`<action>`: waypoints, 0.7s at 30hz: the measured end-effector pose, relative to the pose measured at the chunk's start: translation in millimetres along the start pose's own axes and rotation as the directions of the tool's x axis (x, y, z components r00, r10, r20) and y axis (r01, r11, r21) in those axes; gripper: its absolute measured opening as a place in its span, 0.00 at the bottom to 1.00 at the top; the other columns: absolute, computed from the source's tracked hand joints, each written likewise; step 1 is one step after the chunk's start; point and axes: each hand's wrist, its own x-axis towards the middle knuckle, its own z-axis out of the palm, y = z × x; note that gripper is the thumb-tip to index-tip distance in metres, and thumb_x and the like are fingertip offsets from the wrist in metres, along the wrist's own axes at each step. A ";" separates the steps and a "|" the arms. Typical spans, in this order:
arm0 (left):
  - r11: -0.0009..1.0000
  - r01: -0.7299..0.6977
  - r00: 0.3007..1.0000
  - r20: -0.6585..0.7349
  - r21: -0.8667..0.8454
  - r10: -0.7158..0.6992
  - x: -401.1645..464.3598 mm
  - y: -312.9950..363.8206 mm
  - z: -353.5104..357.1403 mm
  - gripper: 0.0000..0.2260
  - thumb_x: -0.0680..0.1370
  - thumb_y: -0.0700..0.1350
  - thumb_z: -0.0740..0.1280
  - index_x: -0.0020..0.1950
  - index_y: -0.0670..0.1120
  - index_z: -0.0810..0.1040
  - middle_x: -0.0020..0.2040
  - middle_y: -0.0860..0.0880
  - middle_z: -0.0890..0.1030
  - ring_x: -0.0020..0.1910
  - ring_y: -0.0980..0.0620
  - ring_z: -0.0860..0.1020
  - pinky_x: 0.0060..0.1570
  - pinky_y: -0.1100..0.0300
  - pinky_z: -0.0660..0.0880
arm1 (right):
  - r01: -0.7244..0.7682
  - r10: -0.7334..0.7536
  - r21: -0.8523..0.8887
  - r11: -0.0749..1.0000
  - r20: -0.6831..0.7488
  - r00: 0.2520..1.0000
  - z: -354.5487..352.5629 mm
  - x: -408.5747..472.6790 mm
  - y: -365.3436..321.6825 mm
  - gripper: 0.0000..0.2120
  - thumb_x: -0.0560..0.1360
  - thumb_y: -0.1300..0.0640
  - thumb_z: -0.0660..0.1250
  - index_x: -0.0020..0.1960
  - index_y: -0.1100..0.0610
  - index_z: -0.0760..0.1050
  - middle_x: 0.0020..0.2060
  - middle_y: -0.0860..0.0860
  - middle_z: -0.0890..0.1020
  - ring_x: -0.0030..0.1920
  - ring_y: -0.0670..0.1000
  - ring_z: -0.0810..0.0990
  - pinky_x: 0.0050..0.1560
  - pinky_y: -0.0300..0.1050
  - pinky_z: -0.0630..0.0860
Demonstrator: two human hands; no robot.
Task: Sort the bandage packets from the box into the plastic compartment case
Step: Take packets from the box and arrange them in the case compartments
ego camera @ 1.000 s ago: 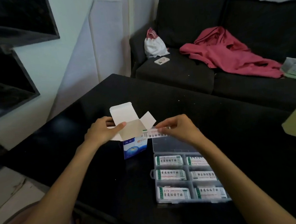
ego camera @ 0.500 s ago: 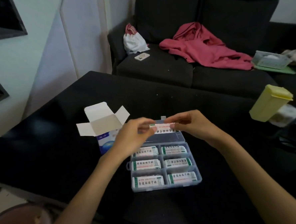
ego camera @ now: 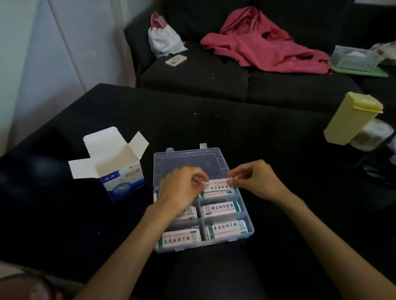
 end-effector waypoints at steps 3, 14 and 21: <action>0.997 -0.020 1.000 -0.014 0.074 0.021 0.2 -1.2 0.5 0.08 0.76 0.48 0.68 0.55 0.55 0.79 0.51 0.57 0.82 0.47 0.62 0.77 0.46 0.65 0.73 | 0.009 -0.009 0.007 1.000 0.028 1.000 8.3 -1.2 3.1 0.05 0.71 0.59 0.71 0.47 0.54 0.81 0.40 0.44 0.81 0.40 0.39 0.79 0.36 0.30 0.74; 0.969 -0.069 0.997 -0.020 0.238 0.076 -0.6 -10.6 5.4 0.09 0.75 0.52 0.69 0.54 0.56 0.81 0.49 0.56 0.76 0.53 0.56 0.72 0.45 0.62 0.69 | 0.055 -0.045 -0.197 0.979 0.055 0.997 14.7 9.1 10.5 0.10 0.71 0.53 0.72 0.53 0.50 0.80 0.45 0.47 0.74 0.40 0.42 0.70 0.39 0.34 0.65; 0.964 -0.089 0.996 0.024 0.249 0.085 1.8 -12.8 7.3 0.13 0.76 0.54 0.67 0.60 0.55 0.78 0.47 0.56 0.71 0.52 0.56 0.70 0.45 0.62 0.66 | -0.012 0.018 -0.222 0.975 0.024 1.000 6.5 11.8 14.8 0.07 0.74 0.52 0.69 0.51 0.51 0.81 0.41 0.45 0.75 0.39 0.42 0.72 0.37 0.33 0.67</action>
